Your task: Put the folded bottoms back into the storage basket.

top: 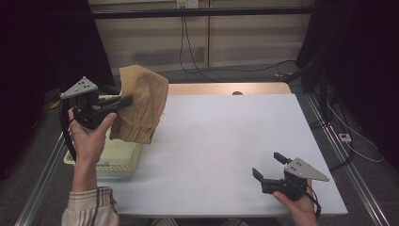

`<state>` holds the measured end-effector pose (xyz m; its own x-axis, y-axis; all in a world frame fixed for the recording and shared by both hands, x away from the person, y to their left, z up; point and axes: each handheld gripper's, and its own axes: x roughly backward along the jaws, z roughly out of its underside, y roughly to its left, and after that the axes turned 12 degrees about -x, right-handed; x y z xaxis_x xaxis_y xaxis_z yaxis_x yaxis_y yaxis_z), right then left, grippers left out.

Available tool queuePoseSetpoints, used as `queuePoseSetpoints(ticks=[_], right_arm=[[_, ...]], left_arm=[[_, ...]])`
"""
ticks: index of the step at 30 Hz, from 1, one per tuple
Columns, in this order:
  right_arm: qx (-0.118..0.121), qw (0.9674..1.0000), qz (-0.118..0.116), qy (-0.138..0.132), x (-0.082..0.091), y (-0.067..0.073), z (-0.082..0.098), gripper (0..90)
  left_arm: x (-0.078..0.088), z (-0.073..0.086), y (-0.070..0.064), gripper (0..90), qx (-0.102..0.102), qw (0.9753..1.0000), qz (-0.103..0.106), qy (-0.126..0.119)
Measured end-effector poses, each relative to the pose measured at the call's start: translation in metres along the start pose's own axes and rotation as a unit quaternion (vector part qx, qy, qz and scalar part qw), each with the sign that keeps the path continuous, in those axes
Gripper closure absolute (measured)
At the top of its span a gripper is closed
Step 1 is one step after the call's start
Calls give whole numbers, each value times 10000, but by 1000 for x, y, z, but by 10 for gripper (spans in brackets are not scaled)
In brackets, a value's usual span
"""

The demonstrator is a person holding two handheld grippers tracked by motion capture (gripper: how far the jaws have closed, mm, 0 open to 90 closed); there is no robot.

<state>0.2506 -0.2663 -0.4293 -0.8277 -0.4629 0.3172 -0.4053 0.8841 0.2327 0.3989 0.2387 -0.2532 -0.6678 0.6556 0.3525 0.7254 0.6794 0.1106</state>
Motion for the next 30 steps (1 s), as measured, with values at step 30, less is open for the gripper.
queuePoseSetpoints(ticks=[30], right_arm=[[11,10000,-16,2,0,1,0,60]], left_arm=[[36,30,35,860,289,9989,-359,127]])
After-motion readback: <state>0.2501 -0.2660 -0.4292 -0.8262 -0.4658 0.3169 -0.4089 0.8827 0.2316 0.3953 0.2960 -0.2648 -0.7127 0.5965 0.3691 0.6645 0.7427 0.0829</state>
